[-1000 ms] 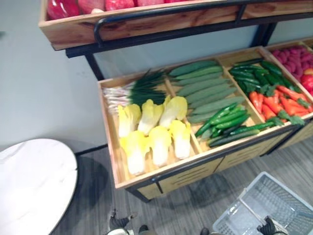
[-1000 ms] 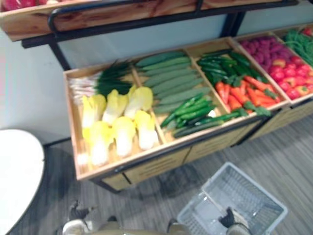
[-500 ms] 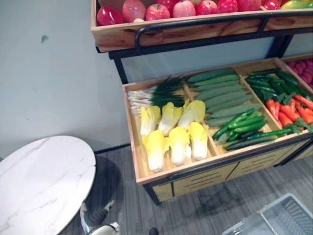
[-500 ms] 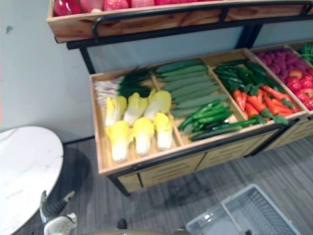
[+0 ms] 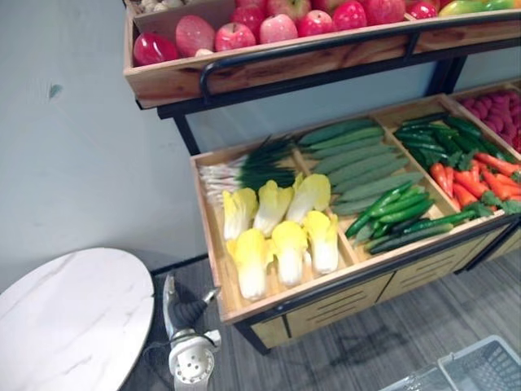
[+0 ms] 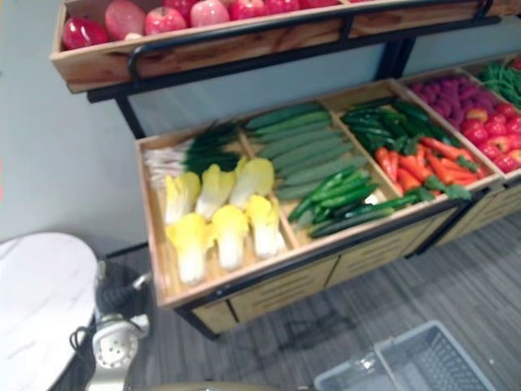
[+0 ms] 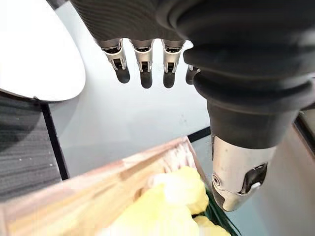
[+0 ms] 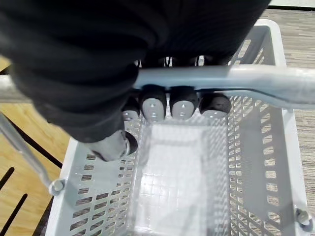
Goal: Pick vegetable in the basket
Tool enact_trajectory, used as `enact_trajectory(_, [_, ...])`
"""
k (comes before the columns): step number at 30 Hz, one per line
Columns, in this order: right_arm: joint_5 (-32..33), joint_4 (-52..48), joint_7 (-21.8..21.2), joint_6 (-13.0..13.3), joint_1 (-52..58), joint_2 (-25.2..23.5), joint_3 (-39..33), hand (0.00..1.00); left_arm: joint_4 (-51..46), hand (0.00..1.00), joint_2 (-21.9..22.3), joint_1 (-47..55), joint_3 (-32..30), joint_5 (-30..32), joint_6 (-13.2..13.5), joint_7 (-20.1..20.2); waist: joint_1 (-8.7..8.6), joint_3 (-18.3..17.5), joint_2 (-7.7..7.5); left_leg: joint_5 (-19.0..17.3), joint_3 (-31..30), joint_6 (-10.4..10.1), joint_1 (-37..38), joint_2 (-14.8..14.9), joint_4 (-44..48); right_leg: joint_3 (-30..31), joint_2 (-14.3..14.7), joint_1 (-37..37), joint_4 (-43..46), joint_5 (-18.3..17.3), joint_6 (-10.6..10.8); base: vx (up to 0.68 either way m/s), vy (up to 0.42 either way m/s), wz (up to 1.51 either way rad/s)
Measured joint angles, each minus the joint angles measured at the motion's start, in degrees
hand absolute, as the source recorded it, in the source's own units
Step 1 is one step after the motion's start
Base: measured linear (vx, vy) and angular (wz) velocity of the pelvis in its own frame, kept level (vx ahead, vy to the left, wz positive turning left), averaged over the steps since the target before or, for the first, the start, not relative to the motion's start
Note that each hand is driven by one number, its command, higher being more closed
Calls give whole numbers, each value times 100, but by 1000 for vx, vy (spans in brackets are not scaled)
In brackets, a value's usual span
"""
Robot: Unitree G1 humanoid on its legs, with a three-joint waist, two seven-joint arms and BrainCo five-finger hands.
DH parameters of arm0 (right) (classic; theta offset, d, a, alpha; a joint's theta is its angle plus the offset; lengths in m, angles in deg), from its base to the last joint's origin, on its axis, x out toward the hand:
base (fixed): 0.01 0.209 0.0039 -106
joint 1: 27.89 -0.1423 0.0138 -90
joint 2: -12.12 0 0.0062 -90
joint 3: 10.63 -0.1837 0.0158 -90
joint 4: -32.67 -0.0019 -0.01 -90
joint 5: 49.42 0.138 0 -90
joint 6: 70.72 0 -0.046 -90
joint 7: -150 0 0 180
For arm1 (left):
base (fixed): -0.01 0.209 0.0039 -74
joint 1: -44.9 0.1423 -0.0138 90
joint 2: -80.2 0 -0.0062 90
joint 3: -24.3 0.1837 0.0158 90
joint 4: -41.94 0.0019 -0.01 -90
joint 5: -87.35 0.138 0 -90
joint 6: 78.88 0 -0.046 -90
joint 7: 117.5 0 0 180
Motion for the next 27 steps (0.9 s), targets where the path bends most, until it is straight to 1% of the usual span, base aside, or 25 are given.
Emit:
enact_trajectory(1, [-4,0,-3,0,-54,-8,110,100,-29,0,-2,-26,48,-8,-1,20,-53,-9,-27,-11,12,-2,1,0,0,34,1,-5,-4,0,0,43,4,-14])
enact_trajectory(2, [-4,-1,-3,0,-71,-20,130,100,-30,0,-4,-43,59,-8,-1,22,-66,-12,-39,-14,21,-2,3,0,0,53,2,-9,-4,0,0,33,4,-11])
enact_trajectory(6, [-19,-8,-4,1,-88,-38,325,100,-2,0,-13,-170,144,-16,-12,20,-75,-7,-106,-61,171,-23,92,21,0,150,31,-5,-59,21,-13,-1,1,-16])
enact_trajectory(8, [-33,-9,-3,0,-109,-43,355,100,118,0,-15,-281,147,-25,-20,11,-76,-6,-113,-66,207,-31,84,32,0,210,53,-25,-123,46,-19,-8,-6,-14])
enact_trajectory(12, [-231,-10,-3,-9,-177,-43,374,100,413,0,-14,-459,149,-75,-133,-24,-86,-5,-114,-90,341,-54,71,58,0,322,85,-104,-190,97,-35,5,-4,-18])
enact_trajectory(18, [-230,-10,-1,-35,-183,-43,376,100,800,0,-16,-720,141,-86,-152,-94,-106,-4,-116,-128,388,-64,75,61,1,374,96,-115,-219,98,-36,35,3,-5])
enact_trajectory(21, [-230,-12,5,-34,-188,-43,376,100,1072,0,-15,-805,130,-108,-221,-146,-127,-4,-117,-149,407,-69,76,60,1,382,96,-124,-220,98,-36,44,5,-3])
enact_trajectory(25, [-232,-24,15,-35,-233,-42,376,100,1442,0,-18,-939,3,-112,-253,-286,-135,-1,-121,-176,474,-73,75,57,1,432,97,-161,-228,99,-36,23,2,-7])
enact_trajectory(27, [-233,-26,19,-36,-245,-42,377,100,1573,0,-29,-960,-67,-124,-258,-322,-190,0,-123,-189,483,-73,75,55,2,442,97,-164,-233,98,-36,0,0,0])
